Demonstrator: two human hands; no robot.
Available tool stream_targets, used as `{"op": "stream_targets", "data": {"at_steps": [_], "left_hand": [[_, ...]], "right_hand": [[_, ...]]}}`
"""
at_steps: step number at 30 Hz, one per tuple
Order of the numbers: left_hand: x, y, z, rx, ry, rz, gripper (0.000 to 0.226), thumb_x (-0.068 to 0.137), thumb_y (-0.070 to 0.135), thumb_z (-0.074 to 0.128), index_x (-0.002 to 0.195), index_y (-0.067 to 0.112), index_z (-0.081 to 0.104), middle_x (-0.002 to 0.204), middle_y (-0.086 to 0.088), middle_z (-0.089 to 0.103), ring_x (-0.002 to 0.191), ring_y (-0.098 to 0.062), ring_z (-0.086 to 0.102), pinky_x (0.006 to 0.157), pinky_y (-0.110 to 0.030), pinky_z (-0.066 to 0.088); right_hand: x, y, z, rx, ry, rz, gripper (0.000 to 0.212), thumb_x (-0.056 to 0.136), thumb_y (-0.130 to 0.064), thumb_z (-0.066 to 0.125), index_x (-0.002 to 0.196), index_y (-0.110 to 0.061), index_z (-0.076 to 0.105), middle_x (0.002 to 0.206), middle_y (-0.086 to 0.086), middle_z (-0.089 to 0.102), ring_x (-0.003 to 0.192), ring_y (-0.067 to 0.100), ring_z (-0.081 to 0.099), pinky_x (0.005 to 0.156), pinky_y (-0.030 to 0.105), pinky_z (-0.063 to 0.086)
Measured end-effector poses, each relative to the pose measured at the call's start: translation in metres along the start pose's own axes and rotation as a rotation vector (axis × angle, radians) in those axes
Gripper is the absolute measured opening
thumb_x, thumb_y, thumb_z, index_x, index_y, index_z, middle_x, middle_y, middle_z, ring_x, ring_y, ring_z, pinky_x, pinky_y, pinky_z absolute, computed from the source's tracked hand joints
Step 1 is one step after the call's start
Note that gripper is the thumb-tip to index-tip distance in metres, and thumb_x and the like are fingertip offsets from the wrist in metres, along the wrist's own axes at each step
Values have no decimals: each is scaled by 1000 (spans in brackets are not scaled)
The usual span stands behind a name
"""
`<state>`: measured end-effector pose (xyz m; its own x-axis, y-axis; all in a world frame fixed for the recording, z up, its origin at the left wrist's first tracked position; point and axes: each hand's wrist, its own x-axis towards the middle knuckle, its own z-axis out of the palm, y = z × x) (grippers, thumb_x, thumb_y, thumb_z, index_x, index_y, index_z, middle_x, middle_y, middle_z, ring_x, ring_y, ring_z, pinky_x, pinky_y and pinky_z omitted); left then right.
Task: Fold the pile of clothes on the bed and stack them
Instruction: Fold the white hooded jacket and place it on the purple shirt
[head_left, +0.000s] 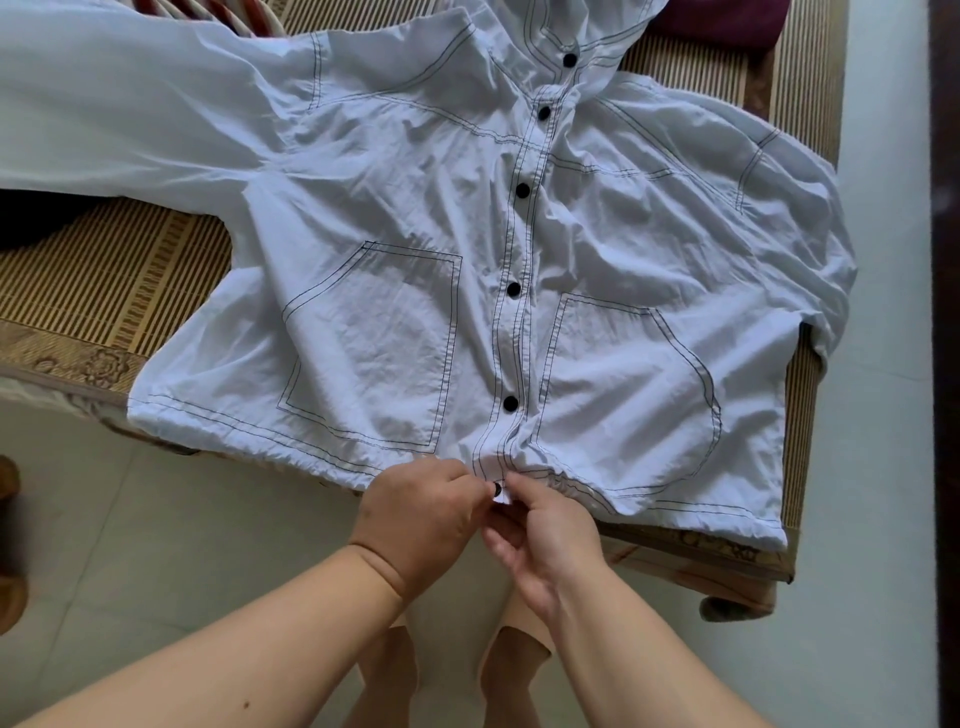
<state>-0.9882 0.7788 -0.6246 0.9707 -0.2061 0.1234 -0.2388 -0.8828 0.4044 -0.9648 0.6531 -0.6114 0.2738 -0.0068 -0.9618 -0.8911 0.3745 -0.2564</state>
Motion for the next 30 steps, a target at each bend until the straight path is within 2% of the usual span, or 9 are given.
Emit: {"op": "stream_targets", "data": {"at_steps": [4, 8, 11, 15, 21, 25, 30], "left_hand": [[-2, 3, 1, 52, -65, -3, 22, 76, 30, 54, 61, 21, 69, 57, 4, 60, 47, -21, 57, 37, -25, 42], [0, 9, -1, 7, 9, -127, 29, 81, 31, 51, 64, 21, 72, 58, 4, 61, 45, -21, 58, 36, -23, 41], [3, 11, -2, -36, 21, -186, 32, 82, 34, 48, 68, 22, 74, 61, 3, 63, 47, -23, 60, 36, -24, 44], [9, 9, -1, -58, 10, -222, 34, 80, 35, 46, 68, 20, 74, 61, 2, 63, 47, -23, 61, 37, -23, 44], [8, 7, 0, -21, -25, -191, 34, 80, 36, 45, 65, 22, 73, 59, 3, 61, 45, -22, 59, 35, -23, 42], [8, 6, 0, -69, -33, -218, 35, 81, 36, 44, 70, 22, 74, 60, 2, 62, 47, -23, 61, 36, -27, 45], [11, 5, -2, -140, -23, -148, 31, 83, 35, 48, 80, 27, 78, 65, 4, 66, 51, -21, 63, 39, -25, 47]], "right_hand": [[-1, 1, -1, -72, -25, 13, 6, 86, -13, 69, 82, -10, 69, 66, 3, 69, 65, 16, 64, 59, 27, 50], [-1, -3, 6, 3, -51, 60, 10, 89, -17, 66, 82, -12, 69, 66, 7, 71, 59, 17, 68, 65, 32, 54], [2, -4, 8, 65, -34, 43, 15, 93, -27, 62, 91, -13, 66, 69, 9, 71, 63, 22, 69, 61, 33, 56], [5, -2, 4, 14, -20, 26, 13, 96, -21, 57, 95, -11, 65, 71, 6, 71, 60, 18, 69, 61, 31, 53], [4, -1, 2, -44, -57, 36, 15, 97, -16, 54, 95, -10, 67, 74, 4, 74, 60, 14, 70, 59, 28, 52], [2, 0, 1, -81, -86, 51, 20, 99, -19, 50, 96, -11, 68, 77, 4, 75, 62, 13, 70, 63, 30, 49], [2, -2, 0, -139, -104, -9, 22, 98, -22, 50, 95, -12, 70, 77, 3, 74, 61, 11, 70, 59, 26, 48]]}}
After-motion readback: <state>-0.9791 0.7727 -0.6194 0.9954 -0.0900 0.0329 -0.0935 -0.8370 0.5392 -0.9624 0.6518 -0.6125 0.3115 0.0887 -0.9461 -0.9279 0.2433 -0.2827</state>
